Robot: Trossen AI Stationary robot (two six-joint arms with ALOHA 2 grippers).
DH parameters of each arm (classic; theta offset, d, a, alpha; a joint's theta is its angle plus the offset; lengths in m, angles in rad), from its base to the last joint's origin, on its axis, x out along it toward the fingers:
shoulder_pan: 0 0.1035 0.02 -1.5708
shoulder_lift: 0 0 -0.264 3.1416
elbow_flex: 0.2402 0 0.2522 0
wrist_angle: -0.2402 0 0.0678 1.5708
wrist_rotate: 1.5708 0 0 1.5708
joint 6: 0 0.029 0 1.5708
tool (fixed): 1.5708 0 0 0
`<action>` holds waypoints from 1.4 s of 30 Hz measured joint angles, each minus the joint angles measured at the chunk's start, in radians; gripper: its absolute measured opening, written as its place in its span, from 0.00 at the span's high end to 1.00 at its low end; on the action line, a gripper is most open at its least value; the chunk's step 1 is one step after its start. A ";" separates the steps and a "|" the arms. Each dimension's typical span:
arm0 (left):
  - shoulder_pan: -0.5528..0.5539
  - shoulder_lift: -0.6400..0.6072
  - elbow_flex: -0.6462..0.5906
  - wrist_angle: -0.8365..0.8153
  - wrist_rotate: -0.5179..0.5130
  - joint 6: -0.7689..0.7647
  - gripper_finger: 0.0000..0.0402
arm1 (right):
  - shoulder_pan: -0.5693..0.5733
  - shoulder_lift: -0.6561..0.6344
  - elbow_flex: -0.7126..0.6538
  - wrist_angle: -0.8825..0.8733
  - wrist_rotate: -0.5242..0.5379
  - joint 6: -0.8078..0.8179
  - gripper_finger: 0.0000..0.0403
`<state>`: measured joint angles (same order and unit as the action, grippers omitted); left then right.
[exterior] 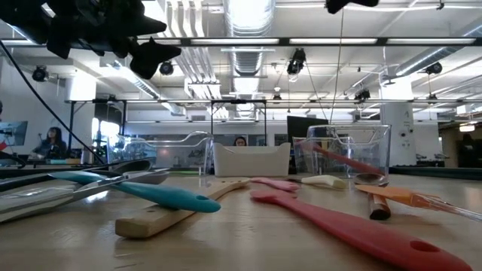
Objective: Pick & Place Kitchen Items
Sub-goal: Put the orange spatula into the left transparent bin
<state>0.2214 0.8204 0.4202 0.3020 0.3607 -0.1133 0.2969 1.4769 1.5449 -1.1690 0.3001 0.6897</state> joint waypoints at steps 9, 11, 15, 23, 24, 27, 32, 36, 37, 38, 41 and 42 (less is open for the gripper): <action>0.000 0.000 0.000 -0.031 0.000 0.000 0.28 | 0.145 0.017 -0.134 0.083 0.042 0.269 0.98; 0.000 0.000 0.000 -0.038 0.000 0.000 0.28 | 0.176 0.018 -0.158 0.116 0.038 0.339 0.98; 0.000 0.000 0.000 -0.042 0.000 0.000 0.28 | 0.248 0.018 -0.179 0.133 0.037 0.486 0.98; 0.000 0.000 0.000 -0.042 -0.001 0.011 0.28 | 0.365 0.038 -0.192 0.165 0.151 0.667 0.98; 0.000 0.000 0.000 -0.042 -0.001 0.011 0.28 | 0.373 0.044 -0.192 0.164 0.164 0.676 0.98; 0.000 0.000 0.000 -0.042 -0.001 0.012 0.28 | 0.394 0.075 -0.192 0.164 0.196 0.704 0.98; 0.000 0.000 0.000 -0.042 -0.001 0.015 0.28 | 0.395 0.136 -0.192 0.165 0.201 0.730 0.98; 0.000 0.000 0.000 -0.042 -0.001 0.015 0.28 | 0.395 0.196 -0.192 0.168 0.189 0.800 0.98; 0.000 0.000 0.000 -0.042 -0.001 0.015 0.28 | 0.395 0.207 -0.192 0.170 0.175 0.813 0.98; 0.000 0.000 0.000 -0.042 -0.001 0.015 0.28 | 0.395 0.219 -0.192 0.175 0.158 0.825 0.98; 0.000 0.000 0.000 -0.042 -0.001 0.015 0.28 | 0.394 0.246 -0.192 0.189 0.090 0.845 0.98; 0.000 0.000 0.000 -0.042 -0.001 0.015 0.28 | 0.394 0.252 -0.192 0.192 0.076 0.854 0.97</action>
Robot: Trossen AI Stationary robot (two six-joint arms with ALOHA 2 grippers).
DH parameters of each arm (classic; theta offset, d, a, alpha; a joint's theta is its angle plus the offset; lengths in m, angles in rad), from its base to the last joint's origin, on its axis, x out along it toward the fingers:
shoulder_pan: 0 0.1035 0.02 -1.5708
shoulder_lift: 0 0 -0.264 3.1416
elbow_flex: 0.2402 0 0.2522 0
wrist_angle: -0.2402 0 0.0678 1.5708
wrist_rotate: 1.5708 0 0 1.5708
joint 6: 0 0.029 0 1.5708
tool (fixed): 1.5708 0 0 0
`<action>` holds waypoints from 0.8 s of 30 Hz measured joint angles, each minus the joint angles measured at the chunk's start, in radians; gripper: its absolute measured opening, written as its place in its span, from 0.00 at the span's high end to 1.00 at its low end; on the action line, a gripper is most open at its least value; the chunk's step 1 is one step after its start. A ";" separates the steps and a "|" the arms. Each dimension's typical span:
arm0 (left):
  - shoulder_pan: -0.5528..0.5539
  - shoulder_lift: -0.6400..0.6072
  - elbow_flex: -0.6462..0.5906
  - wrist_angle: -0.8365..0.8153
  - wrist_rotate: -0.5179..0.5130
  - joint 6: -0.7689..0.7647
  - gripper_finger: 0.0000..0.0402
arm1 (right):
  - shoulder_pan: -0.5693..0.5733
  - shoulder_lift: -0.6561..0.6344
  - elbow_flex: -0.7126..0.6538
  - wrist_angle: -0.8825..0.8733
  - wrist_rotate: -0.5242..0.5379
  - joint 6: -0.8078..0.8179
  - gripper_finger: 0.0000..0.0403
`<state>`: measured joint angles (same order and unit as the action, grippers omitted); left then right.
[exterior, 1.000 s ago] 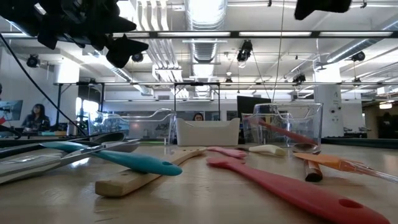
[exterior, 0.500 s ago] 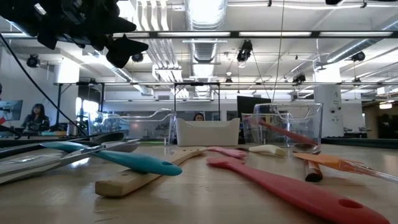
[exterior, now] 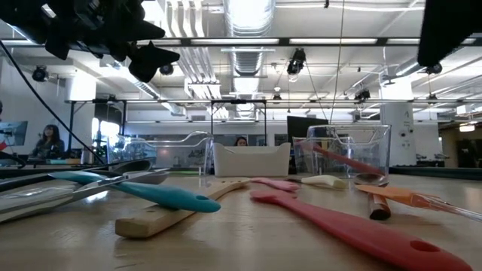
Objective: Pick & Place Kitchen Items
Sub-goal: Put the orange spatula into the left transparent bin
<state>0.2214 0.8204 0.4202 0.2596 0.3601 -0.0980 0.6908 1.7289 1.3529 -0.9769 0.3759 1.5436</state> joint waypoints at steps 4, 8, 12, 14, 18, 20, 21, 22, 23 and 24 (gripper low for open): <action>0.000 0.000 0.000 0.000 0.000 0.000 0.28 | -0.004 0.005 0.000 0.020 -0.023 0.021 0.92; 0.000 0.000 0.000 0.000 0.000 0.000 0.28 | -0.014 0.006 0.001 0.030 -0.013 0.020 0.82; 0.000 0.000 0.000 0.000 0.000 0.000 0.28 | -0.042 0.006 0.001 0.033 0.034 -0.015 0.72; 0.000 0.000 0.000 0.000 0.000 0.001 0.28 | -0.066 0.006 0.001 0.037 0.042 -0.049 0.68; 0.001 0.000 0.000 0.000 0.000 0.001 0.28 | -0.127 0.007 0.001 0.075 0.046 -0.149 0.61; 0.001 0.000 0.000 0.000 0.000 0.001 0.28 | -0.158 0.007 0.001 0.117 0.045 -0.212 0.59; 0.001 0.000 0.000 0.000 0.000 0.000 0.28 | -0.172 0.007 0.001 0.140 0.045 -0.241 0.58; 0.001 0.000 0.000 -0.001 0.000 0.000 0.28 | -0.185 0.007 0.001 0.159 0.045 -0.266 0.57; 0.001 0.000 0.000 -0.004 0.000 0.000 0.28 | -0.197 0.007 0.001 0.176 0.045 -0.289 0.57; 0.001 0.000 0.000 -0.010 0.000 0.000 0.28 | -0.208 0.007 0.001 0.187 0.045 -0.305 0.56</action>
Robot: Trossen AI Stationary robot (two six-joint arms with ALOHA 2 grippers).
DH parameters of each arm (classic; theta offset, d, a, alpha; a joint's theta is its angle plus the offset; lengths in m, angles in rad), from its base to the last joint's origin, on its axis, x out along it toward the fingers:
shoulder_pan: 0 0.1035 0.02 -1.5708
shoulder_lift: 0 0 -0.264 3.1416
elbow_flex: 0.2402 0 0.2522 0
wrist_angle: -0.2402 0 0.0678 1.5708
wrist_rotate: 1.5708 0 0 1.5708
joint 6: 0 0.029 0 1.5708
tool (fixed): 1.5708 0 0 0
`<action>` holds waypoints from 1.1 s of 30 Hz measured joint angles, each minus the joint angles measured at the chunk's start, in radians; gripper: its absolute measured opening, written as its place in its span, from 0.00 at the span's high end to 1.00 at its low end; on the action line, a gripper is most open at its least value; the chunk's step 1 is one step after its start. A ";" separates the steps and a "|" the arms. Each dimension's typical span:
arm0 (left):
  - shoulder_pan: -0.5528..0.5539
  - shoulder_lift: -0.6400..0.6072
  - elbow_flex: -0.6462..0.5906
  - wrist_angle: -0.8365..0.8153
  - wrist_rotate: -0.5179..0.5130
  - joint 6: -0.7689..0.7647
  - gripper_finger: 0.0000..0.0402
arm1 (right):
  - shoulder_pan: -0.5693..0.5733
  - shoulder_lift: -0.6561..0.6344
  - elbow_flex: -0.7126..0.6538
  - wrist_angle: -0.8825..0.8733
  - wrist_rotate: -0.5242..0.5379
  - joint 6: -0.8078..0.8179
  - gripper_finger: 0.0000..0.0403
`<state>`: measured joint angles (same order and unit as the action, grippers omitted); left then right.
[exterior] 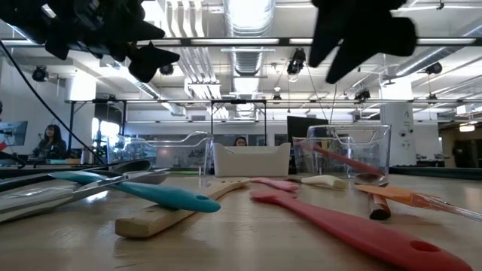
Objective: Pick & Place Kitchen Items
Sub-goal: Put the orange spatula into the left transparent bin
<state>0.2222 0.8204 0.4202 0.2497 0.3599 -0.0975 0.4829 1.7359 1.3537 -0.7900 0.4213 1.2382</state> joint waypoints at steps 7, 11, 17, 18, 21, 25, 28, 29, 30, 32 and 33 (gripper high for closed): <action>-0.001 0.000 0.000 -0.024 0.000 -0.007 0.28 | -0.044 0.000 -0.004 -0.073 -0.058 0.143 0.53; -0.001 0.000 0.000 -0.037 0.000 -0.013 0.28 | -0.047 0.000 -0.029 -0.069 -0.111 0.244 0.52; -0.001 0.000 0.000 -0.083 -0.001 -0.005 0.28 | -0.031 0.000 -0.054 -0.065 -0.172 0.294 0.51; -0.001 0.000 0.000 -0.085 -0.001 -0.001 0.28 | -0.024 0.000 -0.055 -0.057 -0.172 0.281 0.51; -0.001 0.000 0.000 -0.086 -0.013 0.017 0.28 | 0.003 0.000 -0.055 -0.013 -0.173 0.234 0.51; 0.000 0.000 0.000 -0.085 -0.062 0.024 0.28 | 0.049 0.000 -0.055 0.010 -0.172 0.228 0.51; 0.000 0.000 0.000 -0.086 -0.091 0.033 0.28 | 0.086 0.014 -0.055 0.024 -0.168 0.235 0.50; 0.000 0.000 0.000 -0.086 -0.098 0.039 0.28 | 0.098 0.022 -0.055 0.023 -0.169 0.243 0.49; 0.000 0.000 0.000 -0.085 -0.101 0.043 0.28 | 0.109 0.033 -0.055 0.028 -0.168 0.245 0.49; 0.000 0.000 0.000 -0.084 -0.101 0.048 0.28 | 0.127 0.058 -0.051 0.043 -0.169 0.246 0.47; 0.000 0.000 0.000 -0.082 -0.101 0.049 0.28 | 0.135 0.073 -0.050 0.046 -0.169 0.245 0.47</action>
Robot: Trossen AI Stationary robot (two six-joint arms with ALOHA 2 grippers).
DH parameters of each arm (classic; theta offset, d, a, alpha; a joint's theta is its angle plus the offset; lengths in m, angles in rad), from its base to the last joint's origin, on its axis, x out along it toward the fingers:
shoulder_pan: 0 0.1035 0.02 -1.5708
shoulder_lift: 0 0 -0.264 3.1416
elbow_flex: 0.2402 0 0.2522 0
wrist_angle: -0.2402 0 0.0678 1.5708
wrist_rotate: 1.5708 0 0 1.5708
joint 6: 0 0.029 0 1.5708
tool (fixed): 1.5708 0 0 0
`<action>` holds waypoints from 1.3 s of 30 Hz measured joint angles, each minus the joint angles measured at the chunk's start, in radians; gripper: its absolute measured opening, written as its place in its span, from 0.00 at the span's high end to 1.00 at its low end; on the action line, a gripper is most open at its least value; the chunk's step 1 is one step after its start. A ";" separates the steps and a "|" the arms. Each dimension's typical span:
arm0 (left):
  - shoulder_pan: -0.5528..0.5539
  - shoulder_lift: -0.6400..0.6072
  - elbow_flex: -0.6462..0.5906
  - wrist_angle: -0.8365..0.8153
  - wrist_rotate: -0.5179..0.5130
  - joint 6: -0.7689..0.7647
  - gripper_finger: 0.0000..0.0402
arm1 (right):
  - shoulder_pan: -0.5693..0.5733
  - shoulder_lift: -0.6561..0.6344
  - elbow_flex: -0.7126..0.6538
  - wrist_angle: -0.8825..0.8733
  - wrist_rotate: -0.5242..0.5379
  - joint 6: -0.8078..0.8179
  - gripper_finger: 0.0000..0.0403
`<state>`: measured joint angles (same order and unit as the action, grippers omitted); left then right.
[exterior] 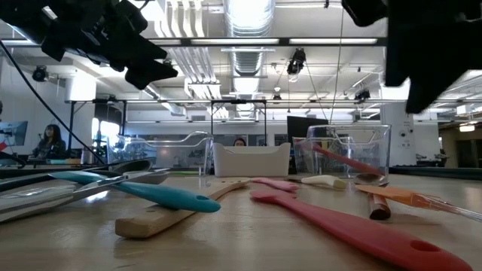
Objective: Pick & Place Kitchen Items
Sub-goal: Put the orange spatula into the left transparent bin
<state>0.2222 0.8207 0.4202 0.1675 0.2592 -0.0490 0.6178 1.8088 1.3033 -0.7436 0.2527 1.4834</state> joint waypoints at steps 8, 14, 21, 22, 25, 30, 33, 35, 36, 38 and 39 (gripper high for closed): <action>0.000 0.000 0.004 0.026 0.000 0.010 0.28 | 0.015 0.139 0.061 0.010 -0.029 -0.016 0.41; 0.000 0.000 0.004 0.034 0.000 0.022 0.28 | 0.015 0.239 0.116 0.008 -0.125 -0.020 0.37; 0.000 0.000 0.003 0.034 0.000 0.024 0.28 | 0.015 0.322 0.175 -0.041 -0.139 -0.004 0.35; 0.000 0.000 0.003 0.034 0.000 0.024 0.28 | 0.015 0.334 0.184 -0.059 -0.134 0.004 0.36; 0.000 0.000 0.003 0.035 0.000 0.024 0.28 | 0.015 0.349 0.192 -0.101 -0.120 0.047 0.39; 0.000 0.000 0.003 0.035 0.000 0.024 0.28 | 0.014 0.355 0.186 -0.140 -0.044 0.111 0.49; 0.000 0.000 0.003 0.035 0.000 0.024 0.28 | 0.007 0.355 0.185 -0.148 -0.037 0.115 0.57; 0.000 0.000 0.003 0.035 0.000 0.024 0.28 | 0.005 0.355 0.184 -0.154 -0.036 0.114 0.63; 0.000 0.000 0.003 0.035 0.000 0.024 0.28 | 0.004 0.355 0.182 -0.156 -0.034 0.114 0.67; 0.000 0.000 0.003 0.035 0.000 0.024 0.28 | 0.003 0.355 0.180 -0.164 -0.029 0.115 0.75; 0.000 0.000 0.003 0.035 0.000 0.024 0.28 | 0.003 0.355 0.180 -0.167 -0.029 0.114 0.79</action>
<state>0.2222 0.8207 0.4229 0.2020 0.2596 -0.0254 0.6205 2.1635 1.4834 -0.9102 0.2235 1.5975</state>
